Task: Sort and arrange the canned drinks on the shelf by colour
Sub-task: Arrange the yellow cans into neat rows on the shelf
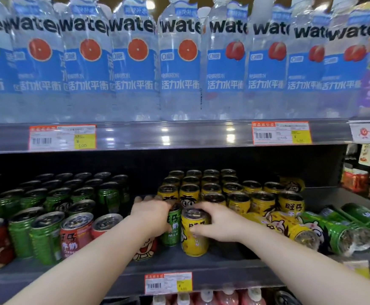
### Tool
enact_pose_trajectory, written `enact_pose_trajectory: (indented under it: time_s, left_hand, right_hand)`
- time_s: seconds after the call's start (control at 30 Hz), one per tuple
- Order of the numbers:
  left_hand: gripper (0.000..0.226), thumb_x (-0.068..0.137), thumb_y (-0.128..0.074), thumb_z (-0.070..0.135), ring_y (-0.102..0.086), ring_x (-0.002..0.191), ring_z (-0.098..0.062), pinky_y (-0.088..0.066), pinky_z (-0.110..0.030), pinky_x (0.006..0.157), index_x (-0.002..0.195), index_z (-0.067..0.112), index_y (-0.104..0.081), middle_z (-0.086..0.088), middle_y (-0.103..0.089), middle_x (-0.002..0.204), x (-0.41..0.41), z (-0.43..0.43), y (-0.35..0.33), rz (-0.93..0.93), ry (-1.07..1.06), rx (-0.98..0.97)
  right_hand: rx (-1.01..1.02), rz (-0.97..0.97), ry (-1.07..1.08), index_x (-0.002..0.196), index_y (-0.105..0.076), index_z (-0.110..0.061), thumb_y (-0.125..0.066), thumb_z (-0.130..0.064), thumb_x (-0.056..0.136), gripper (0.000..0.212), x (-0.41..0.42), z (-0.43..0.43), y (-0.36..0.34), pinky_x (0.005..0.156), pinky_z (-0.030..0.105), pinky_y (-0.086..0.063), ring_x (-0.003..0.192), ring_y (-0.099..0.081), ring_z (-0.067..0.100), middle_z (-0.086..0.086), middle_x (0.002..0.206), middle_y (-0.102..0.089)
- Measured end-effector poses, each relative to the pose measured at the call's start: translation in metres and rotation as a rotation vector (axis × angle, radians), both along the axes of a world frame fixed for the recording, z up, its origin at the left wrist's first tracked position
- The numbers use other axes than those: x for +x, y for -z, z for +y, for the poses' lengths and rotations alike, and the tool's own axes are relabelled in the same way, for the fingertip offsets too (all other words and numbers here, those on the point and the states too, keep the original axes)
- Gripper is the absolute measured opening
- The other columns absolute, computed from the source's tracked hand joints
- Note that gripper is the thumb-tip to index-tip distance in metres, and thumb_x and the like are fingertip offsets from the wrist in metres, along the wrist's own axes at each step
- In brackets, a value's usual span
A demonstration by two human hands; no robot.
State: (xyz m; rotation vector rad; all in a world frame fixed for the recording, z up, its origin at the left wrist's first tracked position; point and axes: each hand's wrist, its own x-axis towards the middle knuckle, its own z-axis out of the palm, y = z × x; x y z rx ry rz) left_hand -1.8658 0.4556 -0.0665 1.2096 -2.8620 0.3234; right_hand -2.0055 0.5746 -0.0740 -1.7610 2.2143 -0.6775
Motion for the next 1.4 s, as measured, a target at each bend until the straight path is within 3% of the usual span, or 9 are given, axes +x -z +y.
enact_pose_trajectory:
  time_s: [0.1,0.27,0.47,0.6,0.73,0.93,1.1,1.2,1.4]
  left_hand:
    - [0.065,0.082,-0.059,0.042,-0.032,0.132,-0.03,-0.02,-0.051,0.11,0.141,0.032,-0.031,-0.004,-0.038,0.144,-0.001,0.006,0.004,0.032,-0.035,-0.032]
    - [0.048,0.093,-0.04,0.025,-0.03,0.136,-0.024,-0.01,-0.045,0.116,0.14,0.027,-0.032,-0.002,-0.034,0.148,-0.007,0.032,0.0,0.302,0.102,-0.017]
    - [0.071,0.088,-0.041,0.06,-0.024,0.14,-0.026,-0.015,-0.043,0.114,0.147,0.029,-0.017,-0.002,-0.024,0.154,-0.025,0.053,0.008,0.101,0.215,0.077]
    - [0.071,0.09,-0.05,0.045,-0.017,0.143,-0.024,-0.009,-0.043,0.116,0.148,0.031,-0.012,0.0,-0.018,0.156,-0.022,0.053,0.013,0.118,0.224,0.031]
    - [0.07,0.09,-0.052,0.042,-0.018,0.143,-0.023,-0.012,-0.042,0.116,0.147,0.033,-0.013,0.001,-0.019,0.156,-0.018,0.05,0.011,0.126,0.246,0.032]
    - [0.067,0.092,-0.049,0.04,-0.014,0.144,-0.018,-0.007,-0.039,0.116,0.148,0.034,-0.011,0.002,-0.016,0.157,-0.012,0.044,0.011,0.125,0.296,0.041]
    - [0.069,0.091,-0.052,0.039,-0.015,0.144,-0.017,-0.008,-0.04,0.117,0.147,0.033,-0.012,0.002,-0.017,0.157,-0.005,0.039,0.01,0.13,0.294,0.063]
    - [0.081,0.082,-0.056,0.049,-0.015,0.143,-0.02,-0.006,-0.044,0.118,0.148,0.032,-0.011,0.0,-0.018,0.156,-0.004,0.04,0.004,0.122,0.308,0.103]
    - [0.087,0.08,-0.053,0.063,-0.006,0.145,-0.021,0.003,-0.047,0.115,0.147,0.036,-0.004,0.003,-0.01,0.158,-0.031,0.064,0.005,0.114,0.464,0.154]
  right_hand:
    - [0.01,0.032,-0.058,0.142,-0.032,-0.03,-0.062,-0.047,0.083,0.069,-0.006,0.008,0.005,0.108,0.027,-0.033,0.13,-0.04,0.017,0.001,0.142,-0.041]
    - [-0.034,0.418,0.114,0.132,-0.044,-0.028,-0.055,-0.059,0.081,0.061,-0.039,0.051,-0.012,0.097,0.033,-0.042,0.12,-0.048,0.02,0.001,0.132,-0.049]
    - [0.415,0.803,0.126,0.147,-0.013,-0.024,-0.063,-0.071,0.064,0.108,-0.067,0.087,-0.004,0.114,0.049,-0.017,0.133,-0.035,0.031,0.009,0.141,-0.044]
    - [0.216,0.73,0.072,0.142,-0.016,-0.017,-0.068,-0.056,0.068,0.099,-0.061,0.09,0.009,0.115,0.045,-0.019,0.118,-0.05,0.026,0.006,0.125,-0.055]
    - [0.069,0.343,0.047,0.134,-0.027,-0.019,-0.067,-0.042,0.069,0.08,-0.044,0.083,0.004,0.078,0.028,-0.044,0.101,-0.055,0.021,-0.003,0.116,-0.048]
    - [-0.036,0.028,0.134,0.118,-0.038,-0.027,-0.063,-0.049,0.072,0.056,-0.03,0.053,-0.006,0.063,0.024,-0.044,0.084,-0.057,0.011,-0.008,0.097,-0.058]
    - [-0.023,0.064,0.083,0.138,-0.038,-0.026,-0.055,-0.062,0.079,0.07,-0.015,0.041,-0.001,0.098,0.026,-0.039,0.123,-0.047,0.015,-0.002,0.138,-0.048]
    - [-0.029,0.041,0.132,0.139,-0.039,-0.025,-0.056,-0.058,0.082,0.068,-0.024,0.058,-0.007,0.102,0.026,-0.035,0.127,-0.043,0.015,-0.002,0.141,-0.042]
    - [0.247,0.665,0.487,0.139,-0.034,-0.024,-0.055,-0.073,0.07,0.087,-0.072,0.104,-0.007,0.098,0.038,-0.041,0.124,-0.044,0.027,0.005,0.135,-0.046]
